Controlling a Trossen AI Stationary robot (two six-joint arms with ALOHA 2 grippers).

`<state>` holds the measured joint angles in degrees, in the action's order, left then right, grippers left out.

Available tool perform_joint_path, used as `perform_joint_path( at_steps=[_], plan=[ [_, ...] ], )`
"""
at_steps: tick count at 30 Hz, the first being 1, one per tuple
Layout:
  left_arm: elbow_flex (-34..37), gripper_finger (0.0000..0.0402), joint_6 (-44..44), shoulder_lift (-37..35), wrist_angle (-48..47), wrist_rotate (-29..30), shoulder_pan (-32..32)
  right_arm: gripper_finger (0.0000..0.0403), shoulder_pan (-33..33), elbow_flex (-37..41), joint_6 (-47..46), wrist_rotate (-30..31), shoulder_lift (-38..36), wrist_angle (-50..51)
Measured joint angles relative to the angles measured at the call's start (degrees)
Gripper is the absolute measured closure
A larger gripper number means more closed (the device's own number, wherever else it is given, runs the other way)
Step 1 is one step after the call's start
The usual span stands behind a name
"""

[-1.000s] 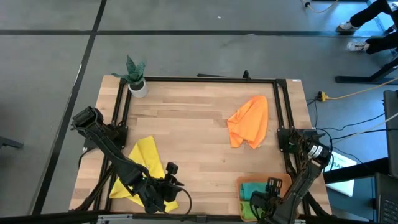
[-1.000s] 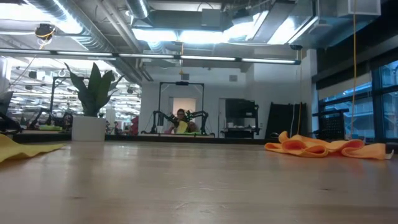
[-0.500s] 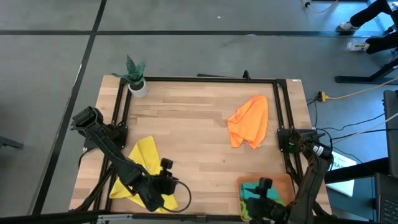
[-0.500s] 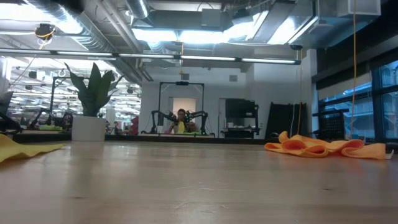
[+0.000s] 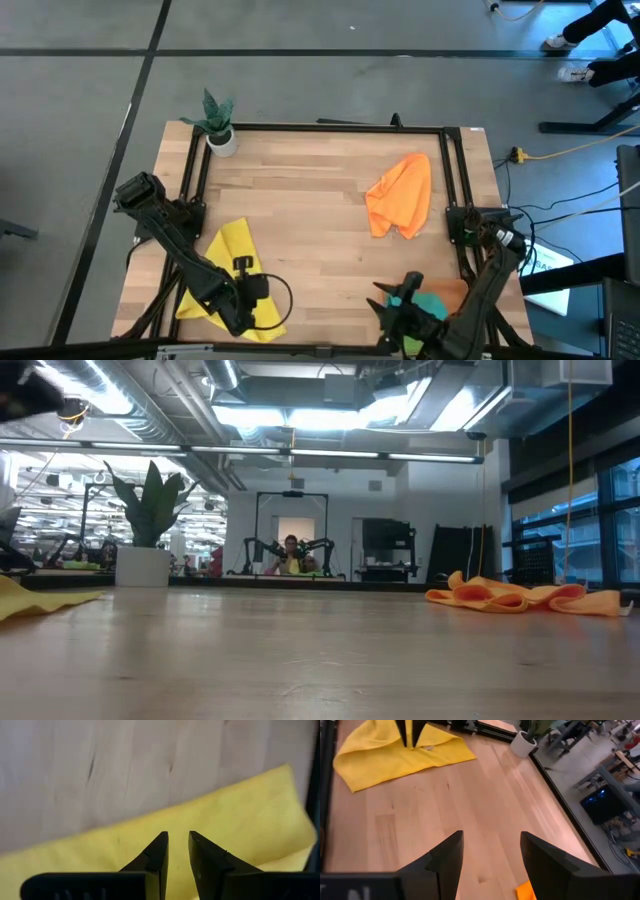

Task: Roll microfiber towels into tight, uniform cylinder then place into a basket
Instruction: Roll the yellow microfiber towel

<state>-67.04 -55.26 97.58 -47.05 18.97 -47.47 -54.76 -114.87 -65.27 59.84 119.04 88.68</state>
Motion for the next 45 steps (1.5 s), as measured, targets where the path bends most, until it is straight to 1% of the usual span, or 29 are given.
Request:
perform_joint_path(
  at_steps=[2,8,14,16,20,24,29,32,36,38,40,45],
  plan=[
    [1.45,0.0335,-3.14,0.0,0.59,-0.51,-0.3,0.0205,0.99,0.0,1.12,-1.67,0.0,-0.23],
    [4.16,0.0335,-7.28,0.0,1.11,-0.53,-0.26,0.0205,3.49,0.0,5.65,-8.17,0.0,-2.64],
    [6.86,0.0335,-8.16,0.0,4.98,-0.64,0.63,0.0205,5.92,0.0,12.69,-16.5,0.0,-8.84],
    [8.04,0.0335,-7.54,0.0,7.33,-1.03,1.01,0.0205,6.59,0.0,14.79,-17.17,0.0,-10.14],
    [11.14,0.0335,-7.52,0.0,11.62,-4.03,1.87,0.0205,7.61,0.0,16.82,-17.49,0.0,-10.57],
    [14.67,0.0335,-7.45,0.0,15.13,-5.13,2.75,0.0205,8.33,0.0,18.8,-17.5,0.0,-10.59],
    [18.01,0.0335,-5.0,-0.39,19.15,-4.89,4.84,0.0205,9.0,0.0,20.58,-17.49,0.0,-10.62],
    [19.22,0.0335,-0.25,-0.37,21.86,-4.18,7.24,0.0205,9.33,0.0,20.92,-17.48,0.0,-10.59],
    [19.93,0.0335,9.3,-0.2,25.58,-1.01,11.85,0.0205,9.6,0.0,21.88,-17.49,0.0,-10.55],
    [20.06,0.0335,15.67,-0.08,27.09,1.36,14.65,0.0205,9.6,0.0,22.28,-17.47,0.0,-10.55],
    [20.18,0.0335,21.55,0.01,28.87,2.51,18.03,0.0205,9.62,0.0,22.29,-17.47,0.0,-10.57],
    [20.35,0.0335,34.41,0.22,34.04,2.44,26.97,0.0205,9.6,0.0,22.16,-17.47,0.0,-10.6]
  ],
)
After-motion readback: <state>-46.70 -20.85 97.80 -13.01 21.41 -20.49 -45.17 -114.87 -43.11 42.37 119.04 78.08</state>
